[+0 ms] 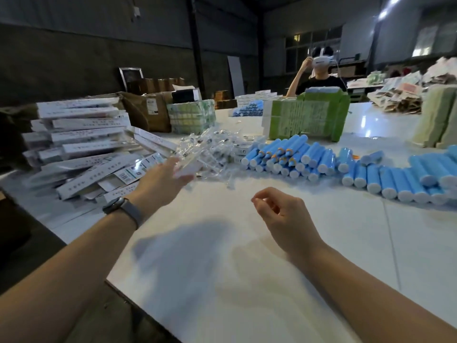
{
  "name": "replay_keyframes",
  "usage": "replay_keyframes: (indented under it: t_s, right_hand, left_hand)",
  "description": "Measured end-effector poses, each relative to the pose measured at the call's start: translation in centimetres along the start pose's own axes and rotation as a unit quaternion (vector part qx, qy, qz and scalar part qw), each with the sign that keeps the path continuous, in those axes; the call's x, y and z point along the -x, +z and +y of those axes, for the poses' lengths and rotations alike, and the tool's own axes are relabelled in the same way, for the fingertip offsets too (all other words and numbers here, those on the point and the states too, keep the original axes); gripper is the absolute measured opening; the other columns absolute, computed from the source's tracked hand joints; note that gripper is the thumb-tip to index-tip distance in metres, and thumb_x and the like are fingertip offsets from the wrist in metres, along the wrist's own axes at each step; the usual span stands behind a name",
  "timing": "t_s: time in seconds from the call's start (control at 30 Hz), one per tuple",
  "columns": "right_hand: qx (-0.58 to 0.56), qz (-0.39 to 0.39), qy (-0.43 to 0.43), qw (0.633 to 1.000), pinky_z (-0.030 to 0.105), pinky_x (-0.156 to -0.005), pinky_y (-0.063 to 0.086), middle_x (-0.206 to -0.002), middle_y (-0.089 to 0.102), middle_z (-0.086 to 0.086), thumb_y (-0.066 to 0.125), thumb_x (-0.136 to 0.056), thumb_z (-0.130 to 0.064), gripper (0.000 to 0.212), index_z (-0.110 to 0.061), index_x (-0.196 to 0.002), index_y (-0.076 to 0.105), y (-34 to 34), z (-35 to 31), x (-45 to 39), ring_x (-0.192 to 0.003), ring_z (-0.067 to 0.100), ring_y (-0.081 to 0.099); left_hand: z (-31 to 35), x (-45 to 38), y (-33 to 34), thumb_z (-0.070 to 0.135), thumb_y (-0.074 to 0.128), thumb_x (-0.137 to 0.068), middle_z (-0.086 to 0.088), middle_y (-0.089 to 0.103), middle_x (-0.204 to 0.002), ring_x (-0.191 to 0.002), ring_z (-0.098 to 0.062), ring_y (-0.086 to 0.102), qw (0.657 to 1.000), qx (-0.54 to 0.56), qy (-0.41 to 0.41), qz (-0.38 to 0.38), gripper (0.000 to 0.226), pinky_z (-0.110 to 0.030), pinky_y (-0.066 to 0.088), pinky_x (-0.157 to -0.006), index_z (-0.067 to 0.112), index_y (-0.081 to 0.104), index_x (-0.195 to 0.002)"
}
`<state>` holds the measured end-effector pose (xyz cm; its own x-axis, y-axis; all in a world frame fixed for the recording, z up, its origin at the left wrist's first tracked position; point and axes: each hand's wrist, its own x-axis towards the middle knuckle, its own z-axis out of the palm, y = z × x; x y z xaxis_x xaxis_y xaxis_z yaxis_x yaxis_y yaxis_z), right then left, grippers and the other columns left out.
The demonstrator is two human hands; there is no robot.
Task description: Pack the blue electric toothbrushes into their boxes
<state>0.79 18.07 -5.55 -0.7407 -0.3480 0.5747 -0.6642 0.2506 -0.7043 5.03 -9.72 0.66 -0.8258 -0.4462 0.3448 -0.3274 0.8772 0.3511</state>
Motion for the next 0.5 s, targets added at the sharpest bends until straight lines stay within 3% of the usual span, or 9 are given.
replay_keyframes:
  t_s: [0.1,0.17,0.23,0.3,0.43,0.47,0.5]
  right_hand:
    - [-0.073,0.047,0.020,0.996,0.020,-0.064,0.044,-0.072,0.060,-0.021,0.061,-0.092,-0.032,0.007,-0.039,-0.092,0.061,-0.7,-0.6,-0.7,-0.062,0.001,0.052]
    - [-0.125,0.088,0.034,0.988,0.012,-0.061,0.041,-0.074,0.059,-0.021,0.061,-0.093,-0.034,0.015,-0.040,-0.105,0.057,-1.3,-1.2,-1.3,-0.063,-0.002,0.052]
    - [-0.176,0.110,0.055,0.977,0.011,-0.064,0.045,-0.082,0.061,-0.016,0.063,-0.095,-0.033,0.025,-0.041,-0.115,0.052,-1.9,-1.5,-1.6,-0.068,-0.003,0.056]
    - [-0.206,0.101,0.070,0.971,0.019,-0.068,0.054,-0.095,0.063,-0.009,0.063,-0.095,-0.032,0.031,-0.045,-0.120,0.048,-2.3,-1.7,-1.6,-0.077,0.001,0.063]
    - [-0.121,0.092,0.034,0.988,0.040,-0.077,0.059,-0.105,0.063,-0.013,0.065,-0.090,-0.036,0.045,-0.035,-0.131,0.047,-2.4,-1.3,-1.2,-0.088,0.008,0.065]
    - [-0.107,0.089,0.022,0.990,0.038,-0.077,0.059,-0.105,0.062,-0.015,0.064,-0.087,-0.039,0.047,-0.035,-0.131,0.047,-2.4,-1.4,-1.2,-0.090,0.007,0.064]
    - [-0.097,0.084,0.012,0.992,0.034,-0.077,0.058,-0.106,0.061,-0.016,0.063,-0.085,-0.042,0.049,-0.037,-0.131,0.046,-2.3,-1.3,-1.2,-0.091,0.005,0.063]
  left_hand:
    - [7.4,1.2,0.5,0.049,0.048,-0.102,0.005,0.061,-0.108,-0.080,-0.008,0.061,0.976,0.184,0.109,0.045,0.043,-0.024,0.045,-0.065,0.028,0.049,-0.139]
    - [11.5,2.6,1.8,0.040,0.043,-0.106,0.004,0.069,-0.101,-0.070,-0.008,0.067,0.932,0.330,0.151,0.015,0.022,-0.028,0.054,-0.056,0.029,0.051,-0.124]
    - [14.5,4.0,3.5,0.030,0.040,-0.108,-0.005,0.070,-0.099,-0.073,-0.016,0.070,0.859,0.487,0.155,-0.032,0.019,-0.033,0.056,-0.059,0.018,0.052,-0.117]
    - [16.6,5.2,5.1,0.026,0.037,-0.109,-0.015,0.070,-0.104,-0.083,-0.025,0.071,0.790,0.595,0.135,-0.061,0.026,-0.036,0.057,-0.066,0.008,0.053,-0.120]
    - [17.3,6.5,7.0,0.047,0.042,-0.095,-0.028,0.065,-0.119,-0.096,-0.038,0.068,0.649,0.750,0.073,-0.102,0.060,-0.045,0.057,-0.075,0.003,0.048,-0.135]
    - [17.0,6.6,7.2,0.049,0.043,-0.092,-0.024,0.065,-0.120,-0.098,-0.037,0.068,0.634,0.763,0.081,-0.099,0.062,-0.046,0.057,-0.075,0.005,0.046,-0.136]
    - [16.6,6.6,7.3,0.048,0.043,-0.093,-0.017,0.067,-0.117,-0.098,-0.034,0.070,0.644,0.754,0.102,-0.082,0.057,-0.045,0.059,-0.074,0.009,0.044,-0.134]
